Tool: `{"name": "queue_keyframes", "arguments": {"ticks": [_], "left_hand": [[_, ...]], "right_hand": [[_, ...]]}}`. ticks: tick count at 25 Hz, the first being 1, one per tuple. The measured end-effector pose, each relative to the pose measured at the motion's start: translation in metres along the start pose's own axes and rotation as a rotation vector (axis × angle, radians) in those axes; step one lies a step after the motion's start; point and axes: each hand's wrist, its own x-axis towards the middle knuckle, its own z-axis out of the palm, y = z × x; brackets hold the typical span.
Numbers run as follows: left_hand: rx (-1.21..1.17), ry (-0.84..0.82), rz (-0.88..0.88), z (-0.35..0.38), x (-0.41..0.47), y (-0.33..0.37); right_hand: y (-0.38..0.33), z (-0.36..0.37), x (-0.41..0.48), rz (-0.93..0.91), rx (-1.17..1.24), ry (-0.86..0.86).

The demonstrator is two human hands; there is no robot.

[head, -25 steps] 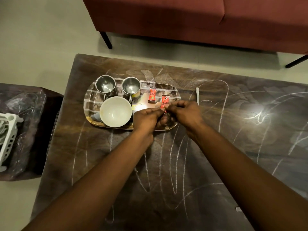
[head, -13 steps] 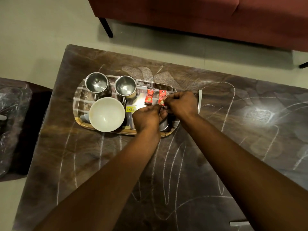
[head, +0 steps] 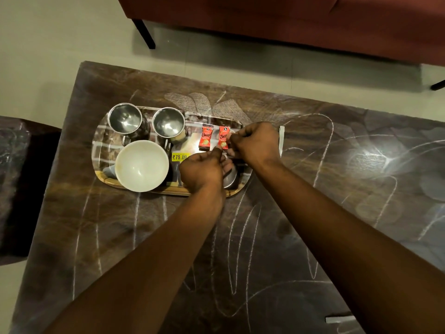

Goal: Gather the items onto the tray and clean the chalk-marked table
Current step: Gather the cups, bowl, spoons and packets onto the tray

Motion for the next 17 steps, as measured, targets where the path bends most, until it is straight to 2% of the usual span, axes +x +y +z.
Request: {"name": "queue_keyframes", "arguments": {"ticks": [4, 7, 12, 17], "left_hand": [[0.145, -0.039, 0.148, -0.009, -0.015, -0.005], [0.235, -0.211, 0.245, -0.007, -0.036, -0.006], [0.497, -0.439, 0.387, 0.012, -0.056, -0.014], [0.585, -0.511, 0.434, 0.031, -0.051, -0.017]], "right_hand": [[0.016, -0.057, -0.027, 0.016, 0.111, 0.159], [0.059, -0.089, -0.052, 0.168, 0.170, 0.260], [0.102, -0.074, -0.083, 0.483, 0.555, 0.227], [0.104, -0.051, -0.068, 0.537, 0.785, 0.192]]}}
